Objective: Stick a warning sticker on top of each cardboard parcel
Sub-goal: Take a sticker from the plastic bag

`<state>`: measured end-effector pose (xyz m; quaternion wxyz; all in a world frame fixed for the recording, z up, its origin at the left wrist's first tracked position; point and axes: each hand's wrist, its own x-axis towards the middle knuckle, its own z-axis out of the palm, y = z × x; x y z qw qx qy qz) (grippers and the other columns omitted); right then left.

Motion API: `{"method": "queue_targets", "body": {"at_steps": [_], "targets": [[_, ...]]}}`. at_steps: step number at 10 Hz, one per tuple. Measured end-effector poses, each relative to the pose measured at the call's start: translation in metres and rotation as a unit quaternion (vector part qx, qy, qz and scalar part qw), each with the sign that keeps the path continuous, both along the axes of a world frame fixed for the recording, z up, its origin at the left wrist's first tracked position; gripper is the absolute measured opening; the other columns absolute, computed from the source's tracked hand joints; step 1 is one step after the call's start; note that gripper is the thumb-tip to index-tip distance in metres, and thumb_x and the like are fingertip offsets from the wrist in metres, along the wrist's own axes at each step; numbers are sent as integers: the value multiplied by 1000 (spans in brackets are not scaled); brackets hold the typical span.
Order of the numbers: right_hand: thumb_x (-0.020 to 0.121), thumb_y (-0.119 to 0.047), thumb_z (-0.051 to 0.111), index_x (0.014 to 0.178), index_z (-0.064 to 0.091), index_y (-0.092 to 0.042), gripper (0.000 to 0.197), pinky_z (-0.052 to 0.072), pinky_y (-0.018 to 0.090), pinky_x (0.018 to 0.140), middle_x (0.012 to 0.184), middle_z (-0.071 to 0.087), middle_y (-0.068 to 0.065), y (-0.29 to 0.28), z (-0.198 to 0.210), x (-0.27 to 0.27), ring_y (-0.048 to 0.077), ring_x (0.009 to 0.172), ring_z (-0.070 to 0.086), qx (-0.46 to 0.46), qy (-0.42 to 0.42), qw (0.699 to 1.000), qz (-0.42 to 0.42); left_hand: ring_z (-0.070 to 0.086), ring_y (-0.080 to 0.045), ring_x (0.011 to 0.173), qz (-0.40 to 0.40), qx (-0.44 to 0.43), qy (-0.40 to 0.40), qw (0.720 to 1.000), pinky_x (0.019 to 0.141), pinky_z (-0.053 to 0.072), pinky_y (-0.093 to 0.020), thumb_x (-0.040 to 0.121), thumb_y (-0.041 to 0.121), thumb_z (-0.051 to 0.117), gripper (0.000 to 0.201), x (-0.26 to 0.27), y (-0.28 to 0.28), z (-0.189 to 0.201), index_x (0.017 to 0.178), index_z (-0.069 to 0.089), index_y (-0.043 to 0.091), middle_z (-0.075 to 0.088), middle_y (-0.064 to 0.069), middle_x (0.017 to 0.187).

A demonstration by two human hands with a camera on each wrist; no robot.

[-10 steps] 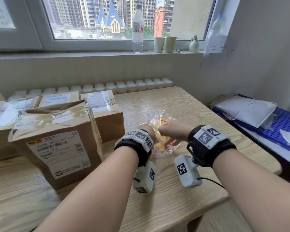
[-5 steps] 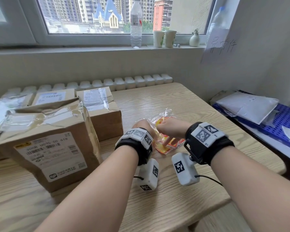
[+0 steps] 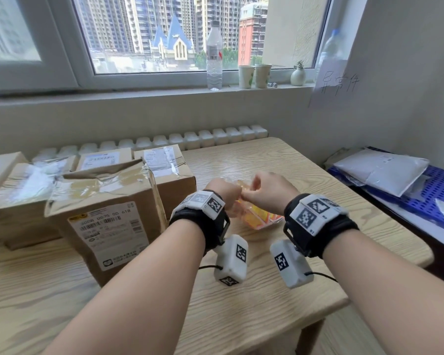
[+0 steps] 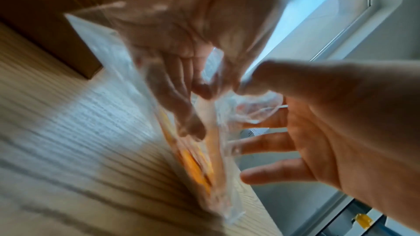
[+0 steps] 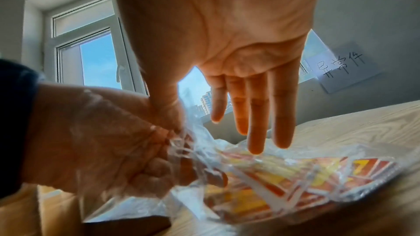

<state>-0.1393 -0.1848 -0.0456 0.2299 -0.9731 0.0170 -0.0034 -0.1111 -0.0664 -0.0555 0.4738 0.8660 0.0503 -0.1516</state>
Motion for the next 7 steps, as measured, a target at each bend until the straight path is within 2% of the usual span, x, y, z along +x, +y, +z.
{"method": "queue_targets", "body": {"at_steps": [1,2,3,4,5,6,7], "targets": [[67,-63,68,103,52,-18,60,51,38,81,98,61,0,7,-1,-9,18,90,59,-14,41,999,32,67,-30,83,53,-103,23,993,77,55,-34,95,11,49,19,-14,2,8,83,59,1,64,-15,93],[77,-43,67,113,48,-19,47,51,37,84,109,62,2,10,-5,-15,20,95,59,-80,23,996,13,63,-25,63,53,-140,62,987,78,57,-38,90,3,42,22,-17,4,4,75,56,0,65,-16,78],[81,-29,64,128,41,-23,53,51,35,81,108,60,2,13,-2,-23,22,97,60,-116,42,992,13,63,-31,79,25,-171,101,980,95,51,-43,87,4,40,18,-24,6,10,73,51,3,63,-19,93],[83,-23,63,124,46,-24,45,51,34,77,100,59,0,14,-2,-25,22,92,61,-128,43,991,4,60,-32,88,25,-200,119,972,96,49,-43,87,6,42,16,-26,9,13,72,47,5,59,-17,101],[83,-20,59,111,57,-18,28,44,31,74,108,62,3,11,-3,-22,24,95,59,-145,30,989,-23,63,-31,83,51,-235,102,965,89,54,-44,88,3,45,11,-23,13,8,79,51,3,62,-19,96],[83,-15,57,105,61,-16,23,44,31,73,108,63,6,10,-2,-18,24,95,58,-139,20,989,-44,66,-28,80,81,-242,50,966,85,58,-42,89,4,52,13,-19,13,0,76,52,7,63,-13,86],[83,-15,56,100,63,-15,19,44,31,70,104,64,5,9,-2,-18,23,90,59,-125,10,990,-59,71,-23,79,99,-231,21,968,79,60,-41,83,1,59,17,-21,13,-2,71,52,11,66,-13,88]]}}
